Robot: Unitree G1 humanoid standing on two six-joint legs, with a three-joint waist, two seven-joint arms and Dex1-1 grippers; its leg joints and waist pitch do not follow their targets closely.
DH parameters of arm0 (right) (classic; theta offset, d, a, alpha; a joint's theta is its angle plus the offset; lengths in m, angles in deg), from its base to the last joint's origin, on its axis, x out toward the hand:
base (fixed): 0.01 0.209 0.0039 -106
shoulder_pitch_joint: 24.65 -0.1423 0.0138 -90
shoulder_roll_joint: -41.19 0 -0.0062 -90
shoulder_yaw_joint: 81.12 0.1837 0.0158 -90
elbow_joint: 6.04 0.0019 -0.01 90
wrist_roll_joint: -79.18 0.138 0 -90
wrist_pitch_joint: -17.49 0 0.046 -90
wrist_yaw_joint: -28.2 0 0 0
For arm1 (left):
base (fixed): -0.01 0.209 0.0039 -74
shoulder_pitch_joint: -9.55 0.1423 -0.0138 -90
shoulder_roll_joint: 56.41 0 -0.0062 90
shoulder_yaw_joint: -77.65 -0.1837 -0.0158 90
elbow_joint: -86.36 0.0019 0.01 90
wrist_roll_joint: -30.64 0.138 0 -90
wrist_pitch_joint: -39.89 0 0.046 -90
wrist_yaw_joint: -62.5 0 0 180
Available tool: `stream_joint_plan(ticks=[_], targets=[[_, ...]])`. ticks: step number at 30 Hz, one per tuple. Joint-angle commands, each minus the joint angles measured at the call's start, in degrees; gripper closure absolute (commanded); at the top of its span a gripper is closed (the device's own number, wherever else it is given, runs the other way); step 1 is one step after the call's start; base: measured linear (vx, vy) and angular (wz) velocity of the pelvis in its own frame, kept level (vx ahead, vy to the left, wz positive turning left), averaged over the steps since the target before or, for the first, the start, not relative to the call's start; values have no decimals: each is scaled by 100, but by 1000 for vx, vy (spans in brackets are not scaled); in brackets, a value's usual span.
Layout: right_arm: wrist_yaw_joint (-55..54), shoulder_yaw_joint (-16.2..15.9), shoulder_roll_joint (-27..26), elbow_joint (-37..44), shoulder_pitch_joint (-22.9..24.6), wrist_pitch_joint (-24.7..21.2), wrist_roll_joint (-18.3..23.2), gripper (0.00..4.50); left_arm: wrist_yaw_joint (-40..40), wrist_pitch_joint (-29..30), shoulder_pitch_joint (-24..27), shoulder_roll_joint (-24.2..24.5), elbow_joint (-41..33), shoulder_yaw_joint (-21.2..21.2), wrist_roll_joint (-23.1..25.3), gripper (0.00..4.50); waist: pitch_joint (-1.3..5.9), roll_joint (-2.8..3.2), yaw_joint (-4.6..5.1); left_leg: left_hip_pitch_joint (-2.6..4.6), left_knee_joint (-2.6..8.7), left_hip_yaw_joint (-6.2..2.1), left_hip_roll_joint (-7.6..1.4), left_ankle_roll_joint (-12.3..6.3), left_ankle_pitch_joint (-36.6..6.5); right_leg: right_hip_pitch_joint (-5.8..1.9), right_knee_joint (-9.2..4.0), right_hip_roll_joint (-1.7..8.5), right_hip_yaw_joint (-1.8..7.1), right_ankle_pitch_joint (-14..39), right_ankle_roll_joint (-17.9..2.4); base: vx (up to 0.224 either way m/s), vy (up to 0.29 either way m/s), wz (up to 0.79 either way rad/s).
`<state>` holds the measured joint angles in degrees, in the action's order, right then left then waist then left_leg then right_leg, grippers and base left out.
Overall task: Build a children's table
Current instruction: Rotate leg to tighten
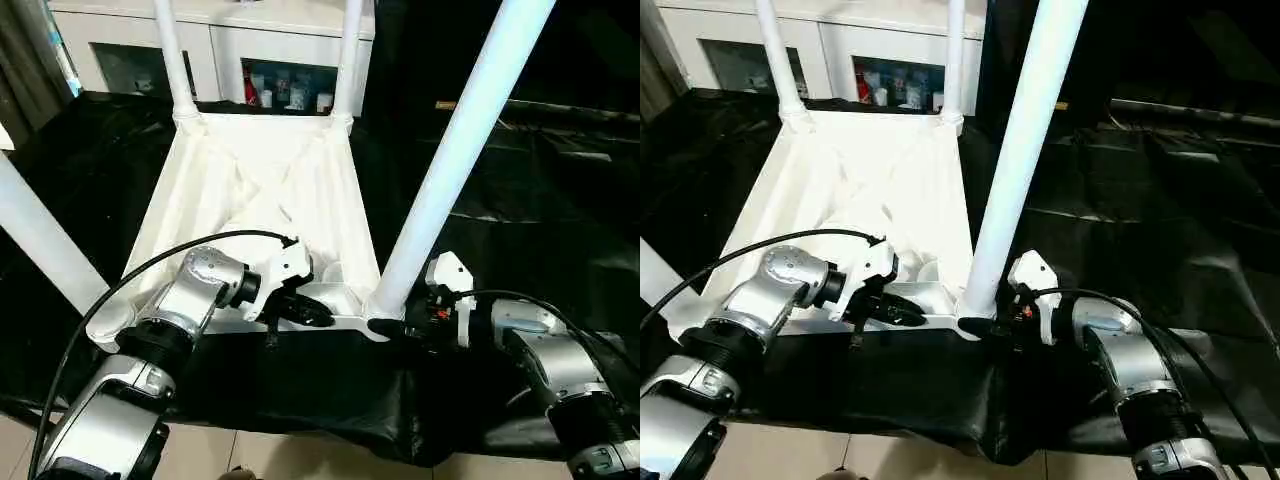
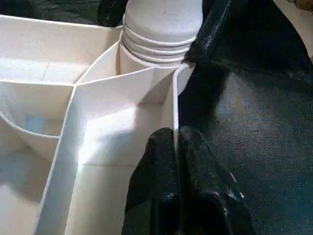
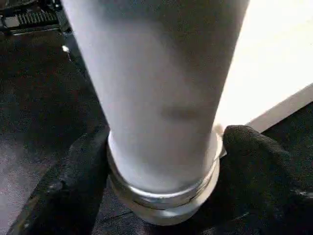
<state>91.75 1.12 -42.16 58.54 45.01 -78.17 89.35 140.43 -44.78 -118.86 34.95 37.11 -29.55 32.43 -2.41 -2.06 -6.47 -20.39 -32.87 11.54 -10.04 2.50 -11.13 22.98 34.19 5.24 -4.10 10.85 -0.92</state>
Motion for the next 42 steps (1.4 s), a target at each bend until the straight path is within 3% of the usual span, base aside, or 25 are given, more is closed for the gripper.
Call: stream_joint_plan(ticks=[1, 6, 9, 11, 14, 18, 19, 21, 23, 27, 29, 31, 34, 37, 39, 41, 42], targets=[[80, -9, -56, 0, -44, -40, 81, 107, 206, 52, 128, -104, -29, -254, 12, 450, 299, -35, -4, 37, 346, -133, -375, -400, -840, -298, -350, 415, 281, 816, -1356, 0, 0, 0], [-117, 46, -164, -161, -55, -87, 88, 150, -94, 25, 99, -182, 85, -230, 98, 450, 298, -35, 3, 39, 354, -141, -378, -355, -893, -291, -357, 416, 281, 923, -1335, 0, 0, 0], [-281, 91, -244, -258, -64, -79, 80, 158, -270, -36, 67, -241, 178, -203, 136, 450, 273, -26, 20, 48, 373, -146, -370, -282, -1094, -279, -412, 426, 286, 1284, -1255, 0, 0, 0], [-726, 196, -458, -431, -90, -95, 50, 169, -620, -59, -6, -409, 334, -131, 164, 450, 251, -36, 47, 74, 403, -168, -359, -156, -1397, -257, -490, 438, 291, 1946, -1054, 0, 0, 0], [-1558, 315, -783, -747, -188, -63, -121, 173, -1219, -93, -162, -681, 585, -38, 230, 450, 248, -26, 102, 98, 426, -205, -353, -12, -1652, -228, -545, 454, 289, 2443, -904, 0, 0, 0], [-2393, 349, -1103, -1041, -286, -73, -345, 174, -2028, -135, -356, -981, 902, 69, 326, 450, 239, -34, 161, 102, 429, -217, -337, 14, -1747, -214, -588, 447, 279, 2681, -792, 0, 0, 0], [-2563, 368, -1181, -1080, -308, -95, -370, 174, -2189, -130, -390, -1035, 961, 77, 358, 450, 242, -4, 157, 104, 429, -221, -339, -13, -1738, -209, -600, 456, 285, 2712, -762, 0, 0, 0], [-3502, 426, -1555, -1309, -458, -34, -595, 174, -2965, -37, -557, -1313, 1233, 162, 464, 450, 227, -15, 189, 109, 440, -224, -334, 40, -1844, -175, -619, 435, 277, 2851, -703, 0, 0, 0], [-3691, 455, -1664, -1370, -504, -1, -619, 174, -3114, -20, -595, -1392, 1297, 194, 479, 450, 237, -18, 182, 119, 433, -225, -322, 22, -1843, -175, -648, 447, 274, 2955, -627, 0, 0, 0], [-3438, 464, -2009, -1267, -586, -1, -362, 174, -3248, -40, -678, -1554, 1467, 212, 512, 450, 240, -4, 181, 97, 455, -230, -335, -53, -1867, -182, -638, 434, 280, 2767, -635, 0, 0, 0], [-3271, 437, -2016, -1170, -571, -62, -270, 119, -3180, -55, -670, -1549, 1475, 196, 503, 450, 239, -22, 179, 86, 457, -227, -336, -74, -1860, -193, -626, 436, 284, 2672, -667, 0, 0, 0], [-3113, 412, -1987, -1095, -554, -107, -225, 102, -3108, -73, -660, -1524, 1480, 187, 502, 450, 238, -31, 176, 84, 456, -223, -341, -91, -1840, -190, -621, 443, 290, 2628, -697, 0, 0, 0], [-2774, 259, -1784, -959, -516, -21, -306, 69, -2885, -120, -633, -1425, 1480, 182, 489, 450, 243, -23, 163, 81, 454, -220, -344, -123, -1786, -200, -614, 448, 293, 2572, -708, 0, 0, 0], [-2165, 147, -1379, -682, -400, 84, -276, 69, -2411, -270, -538, -1255, 1368, 170, 411, 450, 249, -61, 130, 60, 441, -208, -345, -226, -1602, -233, -585, 449, 302, 2329, -750, 0, 0, 0], [-1514, 207, -911, -422, -307, 108, -127, 69, -1646, -382, -347, -1043, 1078, 148, 206, 450, 257, -78, 119, 53, 418, -188, -356, -336, -1466, -234, -539, 446, 316, 2010, -865, 0, 0, 0], [-1381, 229, -810, -373, -293, 106, -104, 69, -1426, -454, -286, -982, 996, 121, 163, 450, 276, -67, 121, 10, 408, -184, -366, -445, -1169, -270, -476, 448, 308, 1563, -1019, 0, 0, 0], [-1256, 250, -700, -326, -278, 137, -97, 69, -1187, -457, -215, -911, 891, 98, 105, 450, 280, -68, 122, 22, 394, -175, -356, -459, -1118, -264, -470, 444, 304, 1479, -1069, 0, 0, 0]])
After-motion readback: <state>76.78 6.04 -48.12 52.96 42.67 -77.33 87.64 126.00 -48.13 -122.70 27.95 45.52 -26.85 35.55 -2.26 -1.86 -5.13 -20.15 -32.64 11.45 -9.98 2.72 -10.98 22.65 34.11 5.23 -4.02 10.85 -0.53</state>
